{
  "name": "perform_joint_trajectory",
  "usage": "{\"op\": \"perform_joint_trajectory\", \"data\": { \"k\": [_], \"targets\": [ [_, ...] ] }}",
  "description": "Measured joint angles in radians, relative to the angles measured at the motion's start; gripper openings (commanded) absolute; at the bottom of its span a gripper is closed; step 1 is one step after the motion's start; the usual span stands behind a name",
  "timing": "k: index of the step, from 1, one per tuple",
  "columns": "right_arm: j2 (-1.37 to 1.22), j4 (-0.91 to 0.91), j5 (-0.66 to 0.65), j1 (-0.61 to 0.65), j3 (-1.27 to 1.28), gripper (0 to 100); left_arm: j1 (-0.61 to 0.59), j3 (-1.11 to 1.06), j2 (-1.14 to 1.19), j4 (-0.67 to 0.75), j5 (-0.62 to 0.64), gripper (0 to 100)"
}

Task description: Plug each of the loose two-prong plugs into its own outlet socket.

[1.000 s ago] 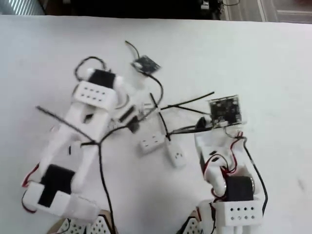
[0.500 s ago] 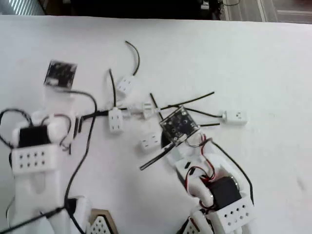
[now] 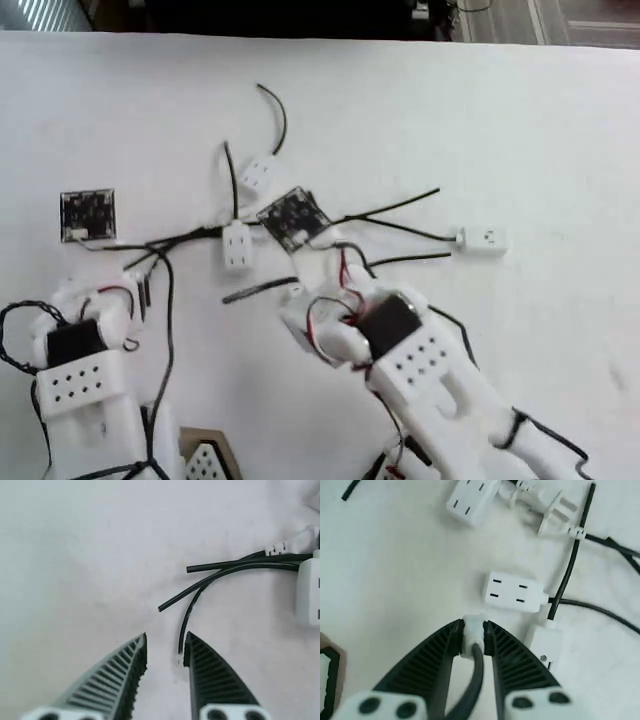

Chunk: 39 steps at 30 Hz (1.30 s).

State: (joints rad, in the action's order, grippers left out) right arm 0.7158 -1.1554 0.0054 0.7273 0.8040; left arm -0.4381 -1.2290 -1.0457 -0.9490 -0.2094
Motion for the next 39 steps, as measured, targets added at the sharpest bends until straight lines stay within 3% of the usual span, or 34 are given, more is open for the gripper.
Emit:
{"op": "perform_joint_trajectory", "data": {
  "k": [5, 13, 19, 39],
  "targets": [
    [-0.084, 0.157, 0.084, 0.014, 0.029, 1.8, -0.003, -0.002, 0.0, 0.008, 0.0, 14],
    [-0.104, 0.402, 0.106, -0.003, 0.137, 1.7, -0.003, -0.014, 0.0, 0.012, 0.0, 14],
    [-0.106, 0.419, 0.118, -0.103, 0.146, 1.7, -0.002, -0.02, 0.0, 0.026, 0.0, 14],
    [-0.293, 0.456, 0.244, -0.075, 0.144, 1.7, -0.002, -0.02, 0.0, 0.032, 0.0, 14]
  ]
}}
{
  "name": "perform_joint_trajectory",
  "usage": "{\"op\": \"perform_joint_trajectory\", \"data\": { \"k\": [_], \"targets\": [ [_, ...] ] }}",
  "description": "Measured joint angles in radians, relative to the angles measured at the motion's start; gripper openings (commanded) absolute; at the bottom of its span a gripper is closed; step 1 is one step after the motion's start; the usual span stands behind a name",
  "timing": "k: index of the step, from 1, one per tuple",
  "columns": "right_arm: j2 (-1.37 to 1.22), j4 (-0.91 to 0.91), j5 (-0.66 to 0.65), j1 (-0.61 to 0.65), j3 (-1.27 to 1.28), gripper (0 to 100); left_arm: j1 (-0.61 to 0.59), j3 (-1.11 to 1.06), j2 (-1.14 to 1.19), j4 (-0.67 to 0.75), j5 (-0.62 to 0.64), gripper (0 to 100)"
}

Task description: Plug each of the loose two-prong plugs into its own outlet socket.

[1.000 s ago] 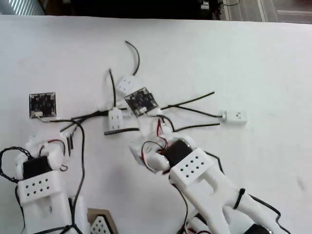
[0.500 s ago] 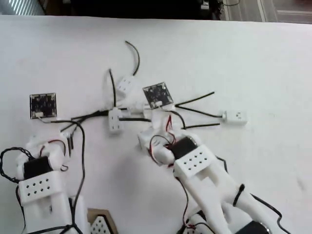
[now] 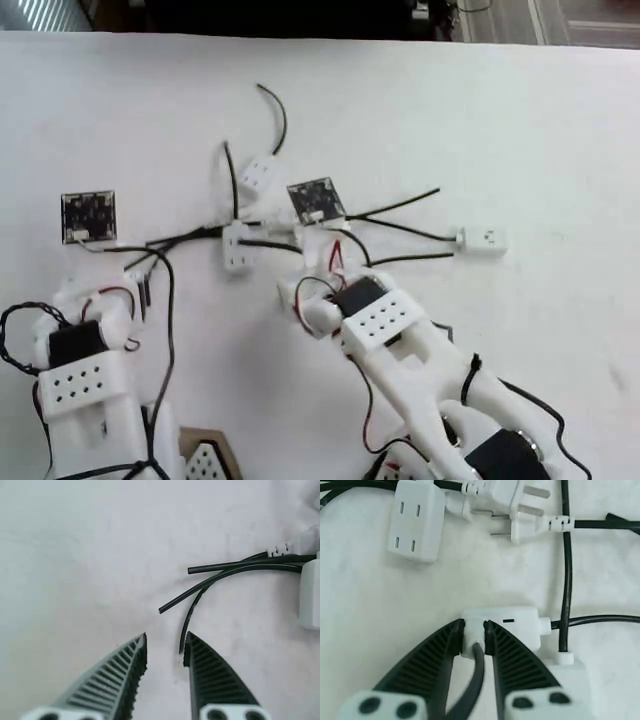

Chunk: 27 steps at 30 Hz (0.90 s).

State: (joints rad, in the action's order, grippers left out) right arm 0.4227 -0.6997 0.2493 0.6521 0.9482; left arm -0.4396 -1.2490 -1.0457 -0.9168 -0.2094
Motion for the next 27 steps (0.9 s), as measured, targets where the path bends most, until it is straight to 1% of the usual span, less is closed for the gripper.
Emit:
{"op": "perform_joint_trajectory", "data": {
  "k": [3, 7, 18, 24, 27],
  "targets": [
    [0.005, -0.018, -0.006, 0.003, -0.002, 1.7, 0.0, 0.0, 0.0, 0.0, 0.0, 14],
    [0.0, -0.029, -0.048, 0.006, -0.009, 1.7, 0.0, 0.0, 0.0, 0.0, 0.0, 14],
    [-0.015, -0.057, -0.287, 0.0, 0.005, 1.7, 0.0, 0.0, 0.0, 0.0, 0.0, 14],
    [-0.012, -0.048, -0.364, 0.0, 0.034, 1.7, 0.0, 0.0, 0.0, 0.0, 0.0, 14],
    [-0.003, -0.048, -0.374, 0.003, 0.049, 1.7, 0.0, 0.0, 0.0, 0.0, 0.0, 14]
  ]
}}
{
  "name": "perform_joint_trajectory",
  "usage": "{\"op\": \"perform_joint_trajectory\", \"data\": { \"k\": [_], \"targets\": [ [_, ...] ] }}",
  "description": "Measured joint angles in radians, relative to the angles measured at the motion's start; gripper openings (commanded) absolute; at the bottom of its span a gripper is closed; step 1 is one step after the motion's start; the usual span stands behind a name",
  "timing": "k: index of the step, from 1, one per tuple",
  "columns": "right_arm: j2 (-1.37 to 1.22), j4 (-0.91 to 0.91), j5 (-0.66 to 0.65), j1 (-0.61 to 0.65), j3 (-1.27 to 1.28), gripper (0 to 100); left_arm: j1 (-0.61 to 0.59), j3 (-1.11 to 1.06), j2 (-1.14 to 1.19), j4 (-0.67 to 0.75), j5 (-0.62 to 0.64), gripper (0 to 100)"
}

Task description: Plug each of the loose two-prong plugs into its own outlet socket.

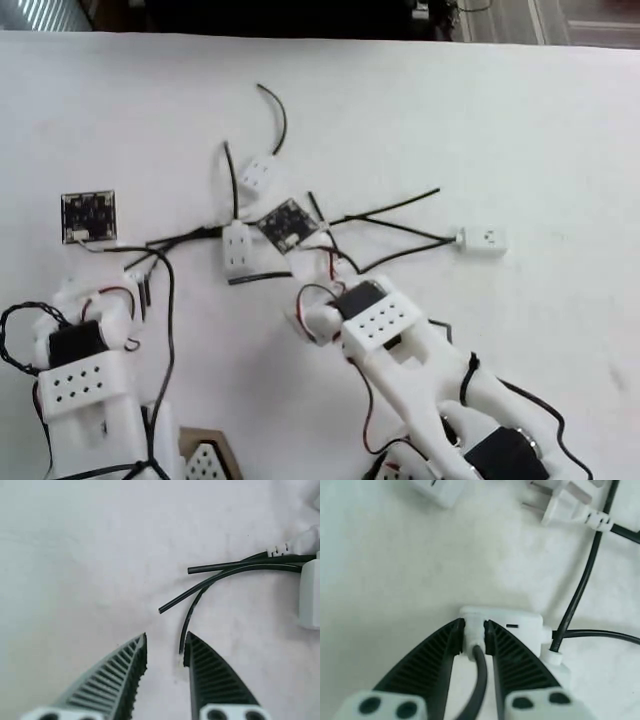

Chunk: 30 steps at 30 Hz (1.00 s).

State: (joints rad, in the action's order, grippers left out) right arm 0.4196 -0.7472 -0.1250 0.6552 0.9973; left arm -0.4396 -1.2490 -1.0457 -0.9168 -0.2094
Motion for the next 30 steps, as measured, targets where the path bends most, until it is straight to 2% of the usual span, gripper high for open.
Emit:
{"op": "perform_joint_trajectory", "data": {
  "k": [5, 11, 16, 21, 25, 30],
  "targets": [
    [0.009, -0.015, -0.003, 0.002, 0.0, 1.7, 0.0, 0.0, 0.0, 0.0, 0.0, 14],
    [0.132, -0.181, -0.006, -0.009, -0.087, 1.7, 0.0, -0.009, 0.0, 0.0, 0.0, 14],
    [0.172, -0.212, -0.094, -0.124, -0.132, 1.7, -0.002, -0.023, 0.0, 0.02, 0.0, 14],
    [0.181, -0.213, -0.112, -0.206, -0.133, 1.7, -0.002, -0.023, 0.0, 0.02, 0.0, 14],
    [0.181, -0.253, -0.11, -0.181, -0.133, 1.7, -0.002, -0.023, 0.0, 0.02, 0.0, 14],
    [0.181, -0.293, 0.003, -0.066, -0.133, 1.7, -0.002, -0.023, 0.0, 0.02, 0.0, 14]
  ]
}}
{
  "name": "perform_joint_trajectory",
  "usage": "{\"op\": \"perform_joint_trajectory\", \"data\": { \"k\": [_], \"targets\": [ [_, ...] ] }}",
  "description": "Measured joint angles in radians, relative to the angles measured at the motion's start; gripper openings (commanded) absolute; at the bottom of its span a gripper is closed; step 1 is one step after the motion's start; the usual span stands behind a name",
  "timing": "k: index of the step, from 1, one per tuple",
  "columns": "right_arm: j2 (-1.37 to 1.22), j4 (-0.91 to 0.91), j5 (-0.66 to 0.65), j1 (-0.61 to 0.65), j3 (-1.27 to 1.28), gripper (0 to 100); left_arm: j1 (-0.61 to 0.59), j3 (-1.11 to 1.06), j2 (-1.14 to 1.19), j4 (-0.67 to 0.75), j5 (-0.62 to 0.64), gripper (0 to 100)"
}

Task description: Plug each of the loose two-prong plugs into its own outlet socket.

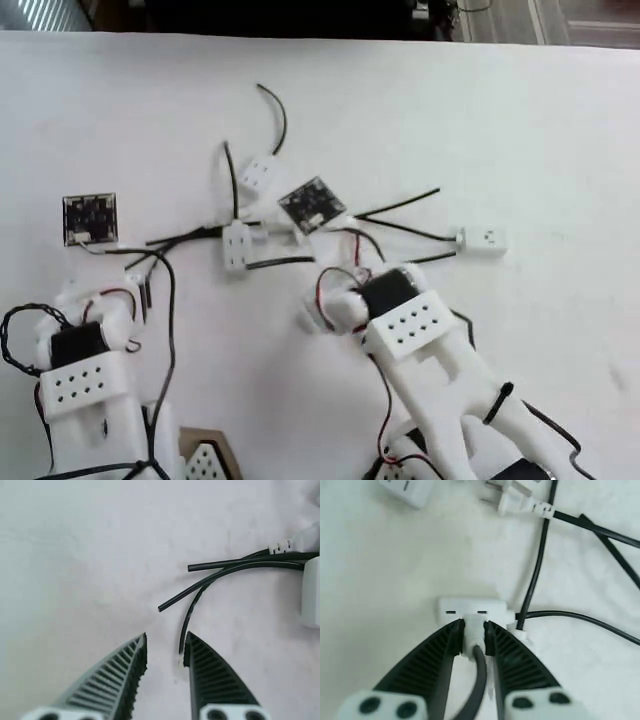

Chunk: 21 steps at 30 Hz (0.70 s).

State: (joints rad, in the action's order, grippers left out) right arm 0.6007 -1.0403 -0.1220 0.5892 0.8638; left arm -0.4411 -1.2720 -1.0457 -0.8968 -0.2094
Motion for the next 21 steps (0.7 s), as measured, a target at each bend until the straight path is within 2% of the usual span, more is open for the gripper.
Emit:
{"op": "perform_joint_trajectory", "data": {
  "k": [6, 10, 21],
  "targets": [
    [0.0, 0.074, 0.044, 0.075, 0.077, 1.7, 0.0, 0.0, 0.0, 0.0, 0.0, 14],
    [0.003, 0.181, 0.048, 0.077, 0.155, 1.7, 0.0, 0.0, 0.0, 0.0, 0.0, 14],
    [0.005, 0.229, 0.048, 0.078, 0.196, 1.7, 0.0, 0.0, 0.0, 0.0, 0.0, 14]
  ]
}}
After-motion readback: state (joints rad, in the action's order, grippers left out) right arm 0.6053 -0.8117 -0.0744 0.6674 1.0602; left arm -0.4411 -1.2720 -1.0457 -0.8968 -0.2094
